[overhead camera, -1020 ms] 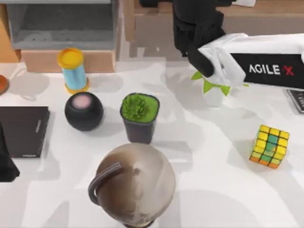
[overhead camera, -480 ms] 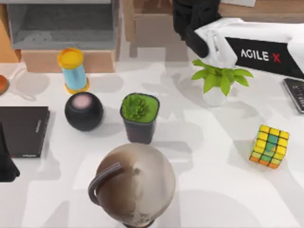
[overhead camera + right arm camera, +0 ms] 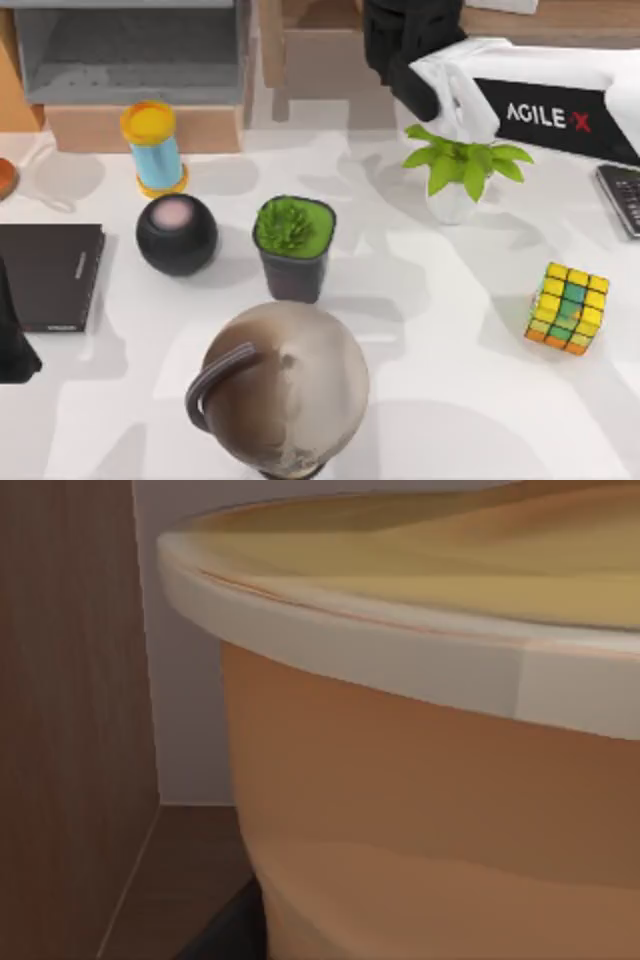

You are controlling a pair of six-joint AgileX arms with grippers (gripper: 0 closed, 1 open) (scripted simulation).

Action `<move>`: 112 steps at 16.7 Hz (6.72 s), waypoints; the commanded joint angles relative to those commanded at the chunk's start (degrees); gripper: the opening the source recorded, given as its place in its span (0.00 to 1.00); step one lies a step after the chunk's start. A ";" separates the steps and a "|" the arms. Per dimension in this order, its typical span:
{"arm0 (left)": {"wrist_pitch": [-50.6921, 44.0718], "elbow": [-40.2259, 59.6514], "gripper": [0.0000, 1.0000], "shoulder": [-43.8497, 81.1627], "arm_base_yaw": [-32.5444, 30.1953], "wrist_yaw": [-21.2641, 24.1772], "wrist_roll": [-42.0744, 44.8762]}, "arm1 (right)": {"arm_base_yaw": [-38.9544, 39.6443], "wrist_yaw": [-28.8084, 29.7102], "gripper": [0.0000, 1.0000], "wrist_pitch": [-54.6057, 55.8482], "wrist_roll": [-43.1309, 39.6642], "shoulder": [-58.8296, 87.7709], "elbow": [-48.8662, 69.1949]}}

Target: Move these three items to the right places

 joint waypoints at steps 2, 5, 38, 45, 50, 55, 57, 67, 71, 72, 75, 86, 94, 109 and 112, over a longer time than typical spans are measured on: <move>0.00 0.00 1.00 0.00 0.00 0.00 0.00 | 0.00 0.00 0.40 0.00 0.00 0.00 0.00; 0.00 0.00 1.00 0.00 0.00 0.00 0.00 | 0.00 0.00 0.17 0.00 0.00 0.00 0.00; 0.00 0.00 1.00 0.00 0.00 0.00 0.00 | -0.33 -4.05 0.00 15.46 0.40 -20.70 -30.66; 0.00 0.00 1.00 0.00 0.00 0.00 0.00 | -28.07 -34.77 0.00 37.96 -0.08 -27.98 -52.06; 0.00 0.00 1.00 0.00 0.00 0.00 0.00 | -51.95 -54.55 0.00 46.37 0.50 -23.37 -60.74; 0.00 0.00 1.00 0.00 0.00 0.00 0.00 | -63.68 -64.14 0.00 47.91 0.93 -17.92 -64.11; 0.00 0.00 1.00 0.00 0.00 0.00 0.00 | -64.25 -64.61 0.00 47.96 0.94 -17.58 -64.27; 0.00 0.00 1.00 0.00 0.00 0.00 0.00 | -64.21 -64.53 0.00 52.61 0.93 -12.95 -63.93; 0.00 0.00 1.00 0.00 0.00 0.00 0.00 | -64.27 -64.53 0.00 55.38 0.87 -10.00 -63.97; 0.00 0.00 1.00 0.00 0.00 0.00 0.00 | -64.28 -64.53 0.00 55.46 0.86 -9.79 -64.02; 0.00 0.00 1.00 0.00 0.00 0.00 0.00 | -64.28 -64.53 0.00 55.46 0.86 -9.79 -64.02; 0.00 0.00 1.00 0.00 0.00 0.00 0.00 | -64.28 -64.53 0.83 55.46 0.86 -9.79 -64.02; 0.00 0.00 1.00 0.00 0.00 0.00 0.00 | -64.28 -64.53 1.00 55.46 0.86 -9.79 -64.02; 0.00 0.00 1.00 0.00 0.00 0.00 0.00 | -67.12 -67.62 1.00 59.36 0.97 -11.57 -69.89; 0.00 0.00 1.00 0.00 0.00 0.00 0.00 | -67.60 -68.15 1.00 56.35 1.10 -14.85 -70.90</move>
